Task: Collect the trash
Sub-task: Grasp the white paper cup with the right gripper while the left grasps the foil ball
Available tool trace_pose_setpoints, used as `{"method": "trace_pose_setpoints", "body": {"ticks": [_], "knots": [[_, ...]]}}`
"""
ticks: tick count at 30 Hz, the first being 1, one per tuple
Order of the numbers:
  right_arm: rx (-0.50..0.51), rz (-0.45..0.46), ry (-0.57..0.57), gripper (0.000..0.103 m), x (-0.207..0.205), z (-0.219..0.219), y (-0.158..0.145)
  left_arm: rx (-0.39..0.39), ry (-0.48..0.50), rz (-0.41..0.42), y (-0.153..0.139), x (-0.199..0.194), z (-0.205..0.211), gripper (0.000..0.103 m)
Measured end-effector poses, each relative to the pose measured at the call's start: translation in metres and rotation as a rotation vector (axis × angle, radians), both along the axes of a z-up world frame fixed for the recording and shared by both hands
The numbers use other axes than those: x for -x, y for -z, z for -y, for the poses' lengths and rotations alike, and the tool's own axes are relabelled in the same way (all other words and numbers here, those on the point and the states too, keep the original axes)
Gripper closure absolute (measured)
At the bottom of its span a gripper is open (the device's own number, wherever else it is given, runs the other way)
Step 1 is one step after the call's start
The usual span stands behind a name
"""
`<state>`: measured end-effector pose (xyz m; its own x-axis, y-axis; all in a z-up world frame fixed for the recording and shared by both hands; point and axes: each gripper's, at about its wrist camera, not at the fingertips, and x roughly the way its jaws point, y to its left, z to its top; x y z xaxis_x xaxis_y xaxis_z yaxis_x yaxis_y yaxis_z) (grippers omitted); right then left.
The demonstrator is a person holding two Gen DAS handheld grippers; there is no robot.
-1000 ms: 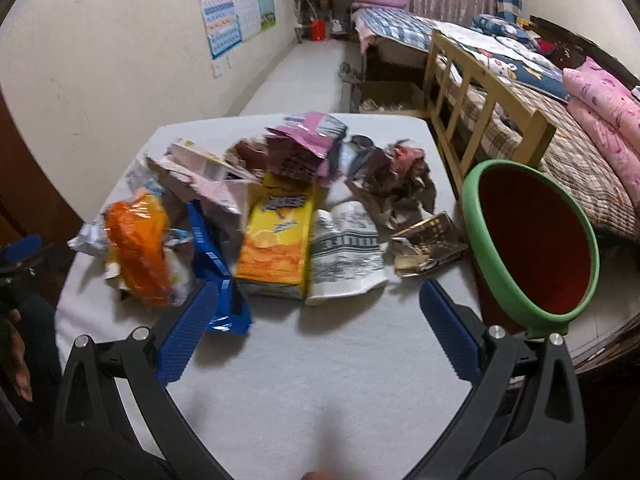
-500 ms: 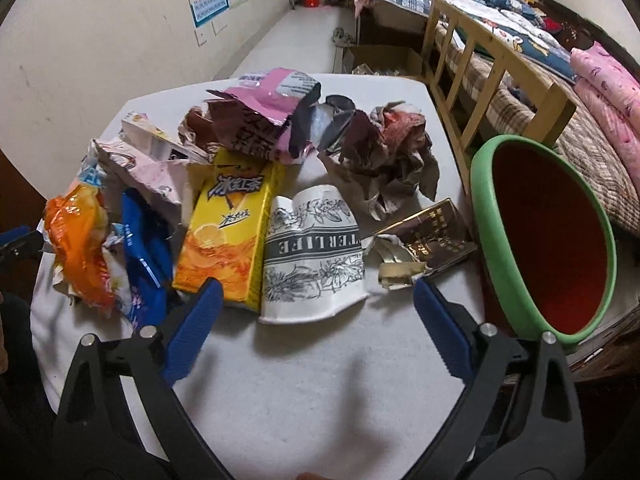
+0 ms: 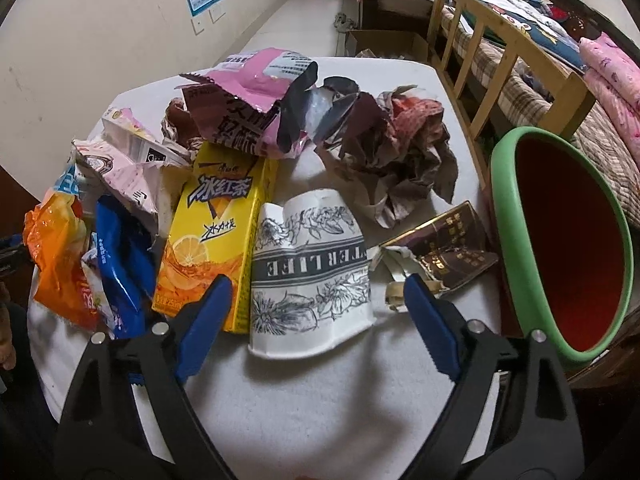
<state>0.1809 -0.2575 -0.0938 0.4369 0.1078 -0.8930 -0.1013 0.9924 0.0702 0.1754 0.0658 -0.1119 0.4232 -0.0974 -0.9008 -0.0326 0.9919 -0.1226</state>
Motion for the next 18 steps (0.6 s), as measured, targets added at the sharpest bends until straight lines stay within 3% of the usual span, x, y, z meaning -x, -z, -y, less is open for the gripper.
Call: {"method": "trace_pose_setpoints", "body": {"ticks": [2, 7, 17, 18], "knots": [[-0.009, -0.001, -0.002, 0.018, -0.002, 0.002, 0.001, -0.010, 0.005, -0.011, 0.005, -0.001, 0.002, 0.040], [-0.024, -0.001, 0.006, 0.035, -0.007, 0.009, 0.000, -0.002, 0.002, -0.001, 0.008, -0.001, 0.002, 0.043], [-0.059, -0.059, -0.011, 0.036, -0.015, 0.009, 0.020, 0.000, -0.003, -0.009, 0.018, 0.001, -0.004, 0.046], [-0.059, -0.059, -0.012, 0.038, -0.015, 0.010, 0.020, 0.004, -0.005, -0.008, 0.017, 0.000, -0.005, 0.050]]}}
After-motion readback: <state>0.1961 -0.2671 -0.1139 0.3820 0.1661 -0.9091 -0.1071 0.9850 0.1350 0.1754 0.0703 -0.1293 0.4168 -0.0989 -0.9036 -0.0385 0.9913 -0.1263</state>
